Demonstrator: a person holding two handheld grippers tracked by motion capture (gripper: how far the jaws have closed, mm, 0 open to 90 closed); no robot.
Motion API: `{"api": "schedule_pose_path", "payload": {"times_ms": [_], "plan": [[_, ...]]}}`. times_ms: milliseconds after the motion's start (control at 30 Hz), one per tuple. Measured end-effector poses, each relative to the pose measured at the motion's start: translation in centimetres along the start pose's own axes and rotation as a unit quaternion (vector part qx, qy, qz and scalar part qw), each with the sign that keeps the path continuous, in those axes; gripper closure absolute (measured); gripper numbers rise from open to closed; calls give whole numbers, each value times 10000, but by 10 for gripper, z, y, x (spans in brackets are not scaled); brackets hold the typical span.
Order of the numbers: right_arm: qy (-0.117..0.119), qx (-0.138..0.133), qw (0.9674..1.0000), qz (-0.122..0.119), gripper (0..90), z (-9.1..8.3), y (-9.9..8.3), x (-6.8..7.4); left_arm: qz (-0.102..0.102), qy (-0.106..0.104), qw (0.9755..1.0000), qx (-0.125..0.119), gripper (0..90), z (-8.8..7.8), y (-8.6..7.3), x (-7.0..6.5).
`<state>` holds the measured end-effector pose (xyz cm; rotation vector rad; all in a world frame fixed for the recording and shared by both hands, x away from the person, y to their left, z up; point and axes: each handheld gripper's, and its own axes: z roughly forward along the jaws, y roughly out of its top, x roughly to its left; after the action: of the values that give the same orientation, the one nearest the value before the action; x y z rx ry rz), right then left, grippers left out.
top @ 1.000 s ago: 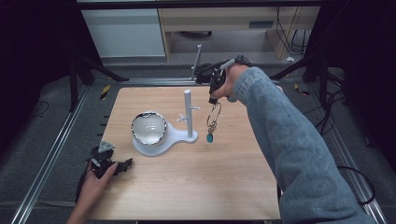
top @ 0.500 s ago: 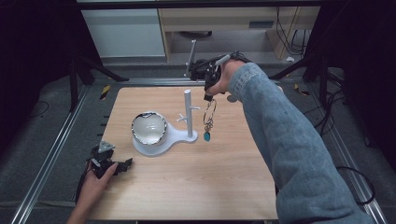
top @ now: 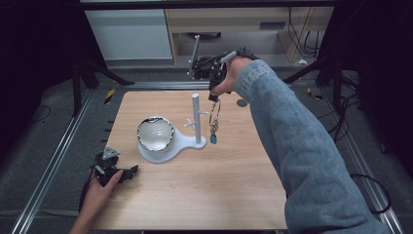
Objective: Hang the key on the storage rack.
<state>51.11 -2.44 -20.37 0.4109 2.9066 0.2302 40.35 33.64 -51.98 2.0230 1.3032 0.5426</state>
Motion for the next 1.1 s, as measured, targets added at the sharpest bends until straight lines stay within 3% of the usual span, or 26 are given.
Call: {"api": "schedule_pose_path", "payload": {"times_ms": [500,767,1100], "plan": [[-50,-33,10000,3,884,8,12,-1,-1,0,10000,0,0,0,0,0],[46,-58,10000,-14,884,16,17,-2,-4,-4,10000,-3,0,0,0,0],[237,-109,9996,59,882,29,10,-7,-4,-4,10000,-2,0,0,0,0]]}}
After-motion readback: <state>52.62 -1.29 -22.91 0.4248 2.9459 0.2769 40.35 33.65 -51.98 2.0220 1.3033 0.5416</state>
